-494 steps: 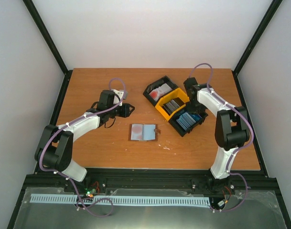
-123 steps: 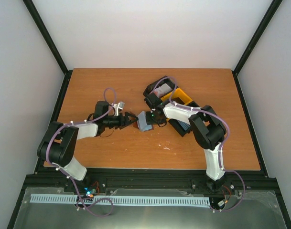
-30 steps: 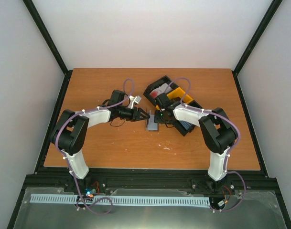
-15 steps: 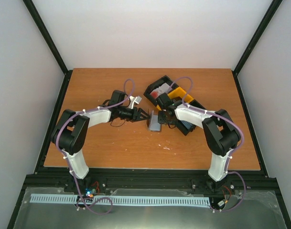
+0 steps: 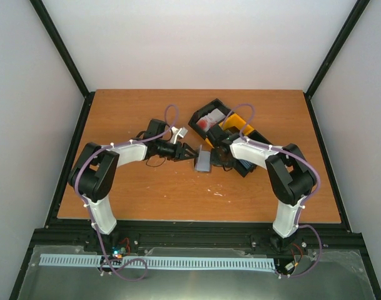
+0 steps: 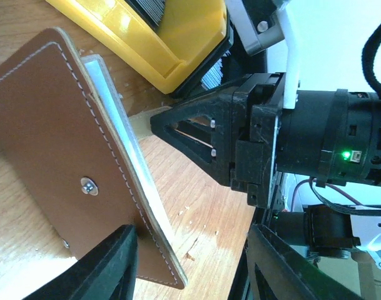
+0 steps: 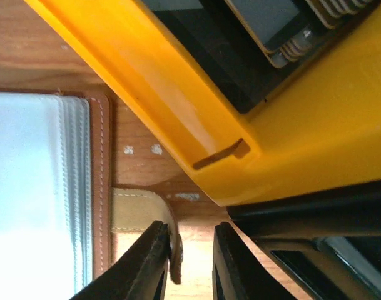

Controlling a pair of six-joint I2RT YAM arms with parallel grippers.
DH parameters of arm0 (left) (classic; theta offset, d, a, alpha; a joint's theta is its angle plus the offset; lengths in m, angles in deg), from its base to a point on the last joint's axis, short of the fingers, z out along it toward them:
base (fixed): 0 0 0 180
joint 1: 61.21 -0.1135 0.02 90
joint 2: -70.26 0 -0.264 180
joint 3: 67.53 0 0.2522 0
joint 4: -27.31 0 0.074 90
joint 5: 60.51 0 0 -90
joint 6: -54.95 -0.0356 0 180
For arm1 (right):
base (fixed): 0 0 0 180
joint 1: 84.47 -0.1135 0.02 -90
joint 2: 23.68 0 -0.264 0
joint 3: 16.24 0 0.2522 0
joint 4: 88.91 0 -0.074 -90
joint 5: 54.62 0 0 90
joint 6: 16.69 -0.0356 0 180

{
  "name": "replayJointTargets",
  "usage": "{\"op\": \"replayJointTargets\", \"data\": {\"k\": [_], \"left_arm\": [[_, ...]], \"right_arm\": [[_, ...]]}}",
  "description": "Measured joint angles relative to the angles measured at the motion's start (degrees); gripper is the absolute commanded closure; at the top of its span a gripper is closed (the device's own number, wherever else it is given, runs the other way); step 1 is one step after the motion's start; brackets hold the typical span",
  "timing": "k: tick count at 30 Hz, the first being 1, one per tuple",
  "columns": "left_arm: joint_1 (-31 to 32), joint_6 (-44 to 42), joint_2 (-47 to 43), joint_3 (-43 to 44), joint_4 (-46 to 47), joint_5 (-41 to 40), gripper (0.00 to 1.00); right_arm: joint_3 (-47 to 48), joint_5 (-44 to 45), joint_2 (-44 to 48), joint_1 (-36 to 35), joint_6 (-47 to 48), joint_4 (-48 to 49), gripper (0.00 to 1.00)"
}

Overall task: Put the credit cards into the card holder
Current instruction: Close the card holder at the center of the board.

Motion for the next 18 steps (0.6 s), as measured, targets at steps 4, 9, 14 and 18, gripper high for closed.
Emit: {"op": "replayJointTargets", "data": {"k": [4,9,14,18], "left_arm": [[0.42,0.02,0.11,0.09,0.00,0.50,0.51],[1.18,0.04,1.95,2.38,0.20,1.77,0.51],[1.68,0.02,4.92,4.00,0.42,1.86,0.57],[2.01,-0.22,7.34,4.76,-0.39,0.50,0.58]], "right_arm": [[-2.12,-1.75,0.37,0.57,-0.63,1.27,0.87],[-3.13,-3.34,0.39,1.25,-1.07,3.30,0.92],[-6.73,-5.95,1.79,2.16,-2.16,8.33,0.96],[-10.86,-8.85,4.33,3.76,-2.69,13.68,0.97]]}}
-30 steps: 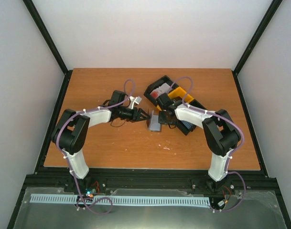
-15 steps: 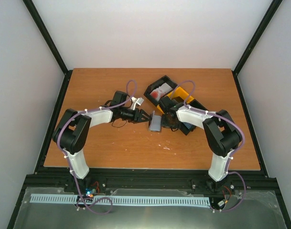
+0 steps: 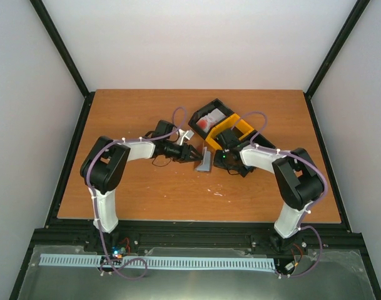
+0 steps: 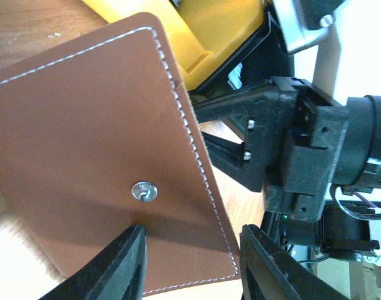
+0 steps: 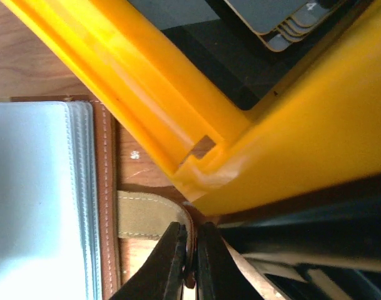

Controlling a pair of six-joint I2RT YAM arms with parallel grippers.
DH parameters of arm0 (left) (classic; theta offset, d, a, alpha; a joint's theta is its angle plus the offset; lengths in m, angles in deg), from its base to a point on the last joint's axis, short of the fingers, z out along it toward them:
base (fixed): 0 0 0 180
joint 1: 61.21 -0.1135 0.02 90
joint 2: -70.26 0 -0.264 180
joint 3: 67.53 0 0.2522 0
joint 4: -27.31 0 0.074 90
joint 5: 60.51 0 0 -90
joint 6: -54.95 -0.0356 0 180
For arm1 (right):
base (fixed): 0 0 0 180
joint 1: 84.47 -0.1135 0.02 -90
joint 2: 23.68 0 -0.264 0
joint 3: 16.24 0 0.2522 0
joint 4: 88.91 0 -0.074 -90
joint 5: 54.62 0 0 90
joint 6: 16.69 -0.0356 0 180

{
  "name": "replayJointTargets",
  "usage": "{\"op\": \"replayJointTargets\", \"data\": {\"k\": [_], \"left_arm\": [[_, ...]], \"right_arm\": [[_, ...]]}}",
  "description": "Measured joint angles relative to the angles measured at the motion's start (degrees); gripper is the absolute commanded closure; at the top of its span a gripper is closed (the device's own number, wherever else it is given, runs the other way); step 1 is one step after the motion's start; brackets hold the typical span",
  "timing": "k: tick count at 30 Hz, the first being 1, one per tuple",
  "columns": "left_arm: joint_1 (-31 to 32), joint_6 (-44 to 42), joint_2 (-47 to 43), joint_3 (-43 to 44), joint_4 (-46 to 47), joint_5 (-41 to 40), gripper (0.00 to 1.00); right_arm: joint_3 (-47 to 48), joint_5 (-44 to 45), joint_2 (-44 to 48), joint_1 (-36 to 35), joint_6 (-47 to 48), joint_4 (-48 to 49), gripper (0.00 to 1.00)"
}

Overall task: Put the credit cards into the card holder
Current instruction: Close the card holder at the center of the board.

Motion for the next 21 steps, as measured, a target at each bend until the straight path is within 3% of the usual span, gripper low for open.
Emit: {"op": "replayJointTargets", "data": {"k": [8,21], "left_arm": [[0.79,-0.11,2.69,2.71,-0.15,-0.85,0.58],[4.13,-2.75,5.57,7.17,-10.60,-12.07,0.76]], "right_arm": [[-2.75,-5.16,1.51,1.36,-0.17,5.86,0.96],[-4.00,-8.35,2.03,2.05,-0.96,9.01,0.95]]}}
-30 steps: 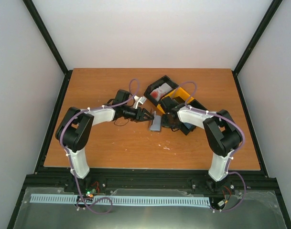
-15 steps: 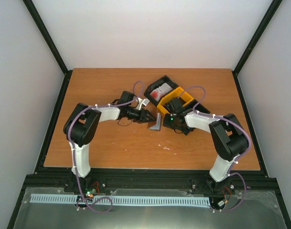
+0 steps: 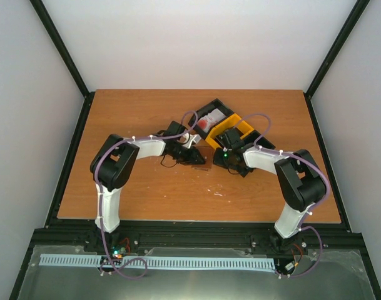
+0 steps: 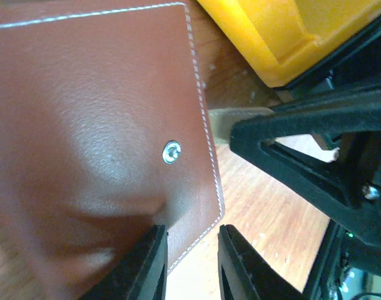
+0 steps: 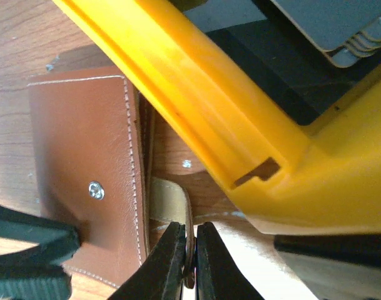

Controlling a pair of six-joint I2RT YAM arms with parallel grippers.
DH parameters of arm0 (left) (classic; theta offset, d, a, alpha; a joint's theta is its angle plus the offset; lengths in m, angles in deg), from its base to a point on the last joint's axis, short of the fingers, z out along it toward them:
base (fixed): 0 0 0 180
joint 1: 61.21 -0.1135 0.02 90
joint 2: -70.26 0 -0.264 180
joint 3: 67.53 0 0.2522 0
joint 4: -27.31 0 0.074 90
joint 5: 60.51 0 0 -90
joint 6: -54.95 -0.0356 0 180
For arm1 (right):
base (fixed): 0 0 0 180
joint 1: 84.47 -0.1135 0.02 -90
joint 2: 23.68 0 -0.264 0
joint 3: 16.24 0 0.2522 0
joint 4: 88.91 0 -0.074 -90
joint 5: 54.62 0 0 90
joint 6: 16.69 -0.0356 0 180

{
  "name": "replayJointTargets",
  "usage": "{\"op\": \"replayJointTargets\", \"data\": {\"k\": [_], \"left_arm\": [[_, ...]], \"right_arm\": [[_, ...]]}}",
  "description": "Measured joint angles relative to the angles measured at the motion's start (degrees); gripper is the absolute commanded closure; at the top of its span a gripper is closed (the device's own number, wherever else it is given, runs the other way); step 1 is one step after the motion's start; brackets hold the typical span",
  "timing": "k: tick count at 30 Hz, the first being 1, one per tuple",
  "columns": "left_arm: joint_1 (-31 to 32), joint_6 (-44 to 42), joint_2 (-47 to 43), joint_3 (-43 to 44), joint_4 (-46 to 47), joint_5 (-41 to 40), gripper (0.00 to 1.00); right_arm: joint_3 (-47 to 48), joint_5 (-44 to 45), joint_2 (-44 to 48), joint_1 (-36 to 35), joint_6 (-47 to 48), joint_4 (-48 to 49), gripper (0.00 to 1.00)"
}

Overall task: Put the credit cards into the card holder
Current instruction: Close the card holder at the center of the board.

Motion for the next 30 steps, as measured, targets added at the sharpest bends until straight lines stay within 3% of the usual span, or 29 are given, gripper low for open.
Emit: {"op": "replayJointTargets", "data": {"k": [15,24,30], "left_arm": [[0.04,2.03,-2.12,7.23,-13.14,-16.87,0.47],[-1.46,2.32,2.62,17.40,-17.05,-20.24,0.47],[-2.40,2.62,8.37,22.16,-19.39,-19.19,0.53]], "right_arm": [[3.23,-5.33,-1.36,0.22,3.96,-0.85,0.92],[7.34,-6.82,-4.55,0.26,7.76,-3.78,0.89],[12.31,-8.59,-8.04,0.44,11.34,-6.34,0.89]]}}
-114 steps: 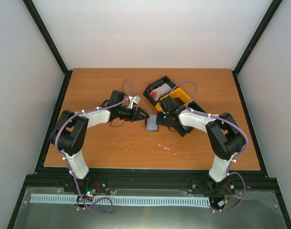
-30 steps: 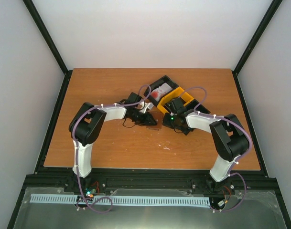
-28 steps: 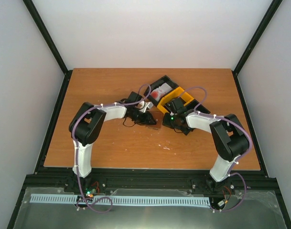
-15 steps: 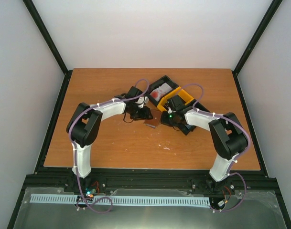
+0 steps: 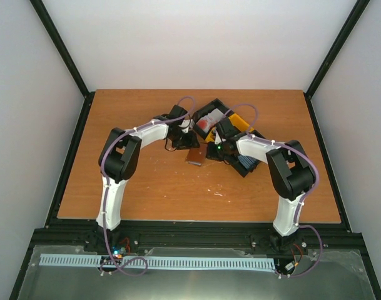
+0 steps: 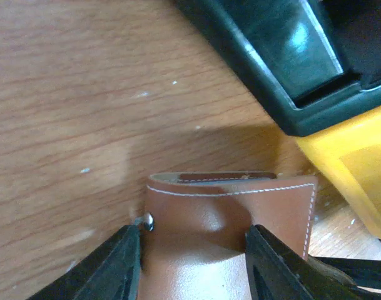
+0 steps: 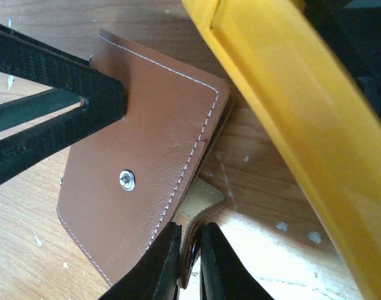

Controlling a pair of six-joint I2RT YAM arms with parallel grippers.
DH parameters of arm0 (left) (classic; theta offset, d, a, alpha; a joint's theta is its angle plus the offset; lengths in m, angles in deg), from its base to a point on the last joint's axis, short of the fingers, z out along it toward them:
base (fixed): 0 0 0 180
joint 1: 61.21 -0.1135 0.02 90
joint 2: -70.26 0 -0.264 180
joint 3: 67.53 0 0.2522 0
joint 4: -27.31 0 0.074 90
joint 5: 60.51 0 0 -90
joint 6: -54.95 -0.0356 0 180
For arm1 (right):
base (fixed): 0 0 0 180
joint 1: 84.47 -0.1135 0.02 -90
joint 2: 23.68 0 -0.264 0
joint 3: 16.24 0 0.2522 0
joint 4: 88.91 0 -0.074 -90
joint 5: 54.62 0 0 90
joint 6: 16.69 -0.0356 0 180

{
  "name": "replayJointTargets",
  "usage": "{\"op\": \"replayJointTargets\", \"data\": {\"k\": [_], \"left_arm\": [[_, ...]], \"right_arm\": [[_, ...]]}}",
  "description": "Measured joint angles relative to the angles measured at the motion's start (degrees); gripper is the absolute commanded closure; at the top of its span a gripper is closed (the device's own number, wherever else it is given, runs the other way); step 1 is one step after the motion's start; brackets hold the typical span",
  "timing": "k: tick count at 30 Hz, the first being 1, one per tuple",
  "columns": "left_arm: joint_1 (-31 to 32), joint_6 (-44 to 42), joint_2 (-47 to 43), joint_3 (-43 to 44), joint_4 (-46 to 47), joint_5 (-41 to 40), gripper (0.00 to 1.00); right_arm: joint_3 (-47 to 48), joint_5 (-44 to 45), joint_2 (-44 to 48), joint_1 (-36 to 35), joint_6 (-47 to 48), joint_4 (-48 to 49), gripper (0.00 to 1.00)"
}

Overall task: Put the credit cards into the card holder
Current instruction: Close the card holder at the center of the board.

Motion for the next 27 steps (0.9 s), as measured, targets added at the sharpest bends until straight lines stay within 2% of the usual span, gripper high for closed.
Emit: {"op": "replayJointTargets", "data": {"k": [4,15,21,27], "left_arm": [[-0.37,0.46,-0.57,-2.05,0.39,0.98,0.56],[1.16,4.44,-12.31,-20.61,5.49,2.38,0.56],[2.38,7.63,-18.82,-29.07,6.14,2.60,0.52],[2.54,11.28,-20.15,-31.54,8.13,3.80,0.53]], "right_arm": [[0.74,-1.79,-0.42,0.09,1.81,-0.83,0.89],[-2.29,-4.39,0.48,-1.42,3.32,-1.86,0.89],[-3.78,-2.23,3.34,-3.89,3.32,-4.92,0.89],[-3.91,1.27,5.95,-4.37,3.37,-7.43,0.88]]}}
